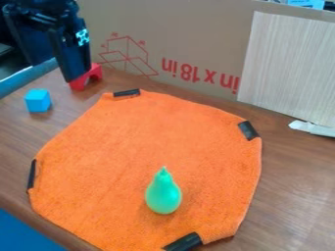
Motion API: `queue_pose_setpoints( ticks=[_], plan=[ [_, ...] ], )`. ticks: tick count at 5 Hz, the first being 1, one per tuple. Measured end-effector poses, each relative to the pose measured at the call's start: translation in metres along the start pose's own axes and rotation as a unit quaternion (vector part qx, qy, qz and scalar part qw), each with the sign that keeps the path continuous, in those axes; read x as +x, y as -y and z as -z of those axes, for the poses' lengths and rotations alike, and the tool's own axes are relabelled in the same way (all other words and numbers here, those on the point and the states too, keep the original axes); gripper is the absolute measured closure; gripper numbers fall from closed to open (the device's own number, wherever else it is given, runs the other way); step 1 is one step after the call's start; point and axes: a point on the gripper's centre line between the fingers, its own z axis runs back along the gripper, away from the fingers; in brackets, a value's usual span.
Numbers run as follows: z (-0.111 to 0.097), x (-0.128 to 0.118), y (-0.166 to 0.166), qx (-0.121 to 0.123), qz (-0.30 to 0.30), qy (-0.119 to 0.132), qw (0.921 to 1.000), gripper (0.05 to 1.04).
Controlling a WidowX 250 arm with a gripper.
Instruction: Fold the cloth from the top left to the bottom right
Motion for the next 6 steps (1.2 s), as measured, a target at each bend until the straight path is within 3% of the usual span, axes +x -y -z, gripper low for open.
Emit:
queue_pose_setpoints(
  ticks=[1,2,3,4,5,6],
  plan=[
    [0.005,0.0,0.0,-0.004,-0.001,-0.009,1.0,0.084],
    [0.028,0.014,-0.012,-0.015,-0.005,-0.034,0.9993,0.084],
    [0.047,0.027,-0.026,0.001,-0.017,-0.039,0.9991,0.084],
    [0.06,0.042,-0.038,0.002,-0.017,-0.034,0.9993,0.084],
    [0.075,0.056,-0.053,-0.023,0.006,-0.023,0.9995,0.084],
    [0.079,0.066,-0.066,-0.031,0.027,-0.001,0.9992,0.084]
  ],
)
